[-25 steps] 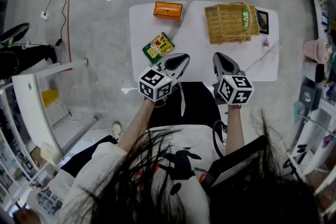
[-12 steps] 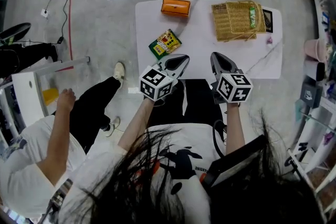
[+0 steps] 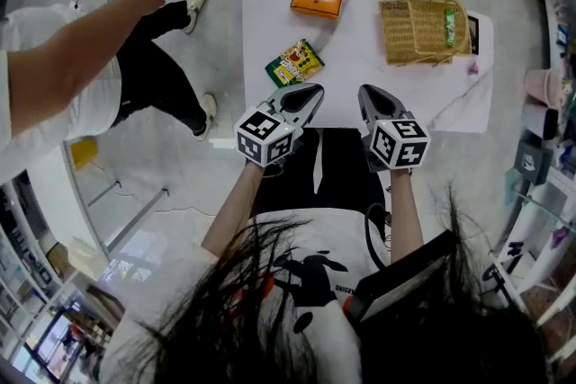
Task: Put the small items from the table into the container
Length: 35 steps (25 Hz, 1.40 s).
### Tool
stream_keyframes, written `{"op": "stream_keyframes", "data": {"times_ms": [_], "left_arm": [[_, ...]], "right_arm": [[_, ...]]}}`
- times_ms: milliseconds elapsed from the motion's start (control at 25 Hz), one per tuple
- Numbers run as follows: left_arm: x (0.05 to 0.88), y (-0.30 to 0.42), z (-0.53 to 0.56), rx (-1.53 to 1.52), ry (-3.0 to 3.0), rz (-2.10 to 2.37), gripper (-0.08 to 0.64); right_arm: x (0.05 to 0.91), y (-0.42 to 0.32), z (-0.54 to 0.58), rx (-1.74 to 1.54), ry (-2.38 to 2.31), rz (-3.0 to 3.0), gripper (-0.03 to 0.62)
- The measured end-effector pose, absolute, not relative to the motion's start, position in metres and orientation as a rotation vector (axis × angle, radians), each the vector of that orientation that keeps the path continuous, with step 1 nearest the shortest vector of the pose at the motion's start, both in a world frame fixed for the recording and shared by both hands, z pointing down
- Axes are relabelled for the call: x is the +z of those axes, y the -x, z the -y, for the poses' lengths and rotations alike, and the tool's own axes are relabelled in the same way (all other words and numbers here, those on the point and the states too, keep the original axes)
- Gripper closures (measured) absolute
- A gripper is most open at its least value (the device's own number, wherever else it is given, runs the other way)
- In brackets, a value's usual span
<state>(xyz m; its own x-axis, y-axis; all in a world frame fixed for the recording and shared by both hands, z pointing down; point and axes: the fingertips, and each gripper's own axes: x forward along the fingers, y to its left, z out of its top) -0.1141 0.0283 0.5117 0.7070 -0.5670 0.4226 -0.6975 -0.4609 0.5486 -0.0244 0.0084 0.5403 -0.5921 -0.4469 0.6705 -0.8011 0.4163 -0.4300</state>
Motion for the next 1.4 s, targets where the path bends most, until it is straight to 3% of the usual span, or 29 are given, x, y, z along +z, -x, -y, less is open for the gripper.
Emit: {"op": "stream_keyframes", "data": {"times_ms": [280, 720, 1200, 1400], "left_arm": [[0.532, 0.164, -0.038, 0.234, -2.147, 1.011, 0.551], [0.577, 0.238, -0.055, 0.256, -2.069, 1.074, 0.551], [0.614, 0.264, -0.075, 0.285, -2.013, 1.062, 0.551], [0.623, 0.263, -0.075, 0.291, -2.010, 1.048, 0.551]], "right_arm": [[0.587, 0.092, -0.026, 1.055, -0.847, 2.196, 0.567], [0.696, 0.190, -0.041, 0.967, -0.660, 2.096, 0.415], [0.812, 0.220, -0.043, 0.425, -0.396, 1.883, 0.393], [0.820, 0.226, -0.041, 0.131, -0.305, 1.841, 0.393]]}}
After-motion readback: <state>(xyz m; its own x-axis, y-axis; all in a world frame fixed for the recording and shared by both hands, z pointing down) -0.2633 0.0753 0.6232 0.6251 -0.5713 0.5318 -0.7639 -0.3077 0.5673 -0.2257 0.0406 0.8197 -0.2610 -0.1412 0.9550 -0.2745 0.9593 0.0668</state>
